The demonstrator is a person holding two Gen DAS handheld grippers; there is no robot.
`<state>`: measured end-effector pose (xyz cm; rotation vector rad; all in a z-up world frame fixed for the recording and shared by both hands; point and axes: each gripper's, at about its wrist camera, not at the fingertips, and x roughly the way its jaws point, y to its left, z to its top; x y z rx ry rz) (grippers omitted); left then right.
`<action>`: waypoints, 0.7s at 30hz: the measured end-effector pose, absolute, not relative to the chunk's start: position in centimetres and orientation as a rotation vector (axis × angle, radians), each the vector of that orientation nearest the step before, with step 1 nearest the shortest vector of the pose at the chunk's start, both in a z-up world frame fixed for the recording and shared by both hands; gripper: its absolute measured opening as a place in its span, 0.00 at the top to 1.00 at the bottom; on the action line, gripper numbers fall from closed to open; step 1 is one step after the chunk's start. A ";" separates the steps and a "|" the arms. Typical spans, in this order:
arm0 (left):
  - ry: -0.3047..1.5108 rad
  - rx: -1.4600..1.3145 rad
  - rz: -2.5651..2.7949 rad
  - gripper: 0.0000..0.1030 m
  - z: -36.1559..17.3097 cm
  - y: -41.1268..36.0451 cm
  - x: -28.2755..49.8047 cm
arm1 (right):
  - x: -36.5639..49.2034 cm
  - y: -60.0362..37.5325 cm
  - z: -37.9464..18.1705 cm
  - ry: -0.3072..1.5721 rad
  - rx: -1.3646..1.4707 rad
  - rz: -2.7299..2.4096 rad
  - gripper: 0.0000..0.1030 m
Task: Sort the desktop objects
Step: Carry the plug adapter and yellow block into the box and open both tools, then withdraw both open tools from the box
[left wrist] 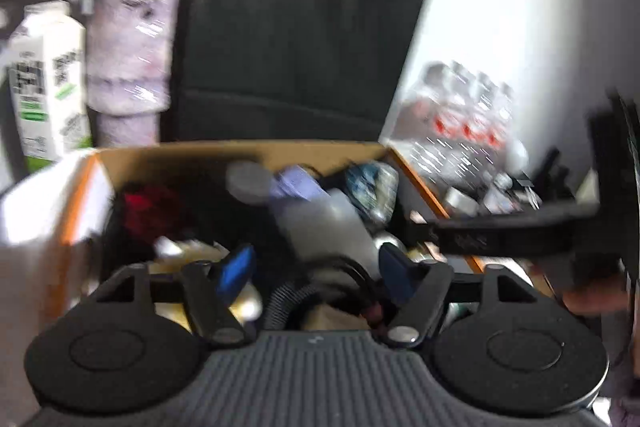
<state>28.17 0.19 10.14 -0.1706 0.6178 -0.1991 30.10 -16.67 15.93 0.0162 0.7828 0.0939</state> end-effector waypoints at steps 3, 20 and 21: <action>0.606 -0.190 -0.119 0.13 11.7 1.5 28.4 | 29.7 -17.1 16.8 0.763 0.062 0.104 0.51; 0.686 -0.061 0.077 0.00 13.1 3.4 24.4 | 22.1 -10.9 20.8 0.627 -0.102 0.091 0.17; 0.680 -0.042 0.092 0.00 13.0 3.3 23.7 | 22.1 -10.9 20.8 0.627 -0.102 0.091 0.17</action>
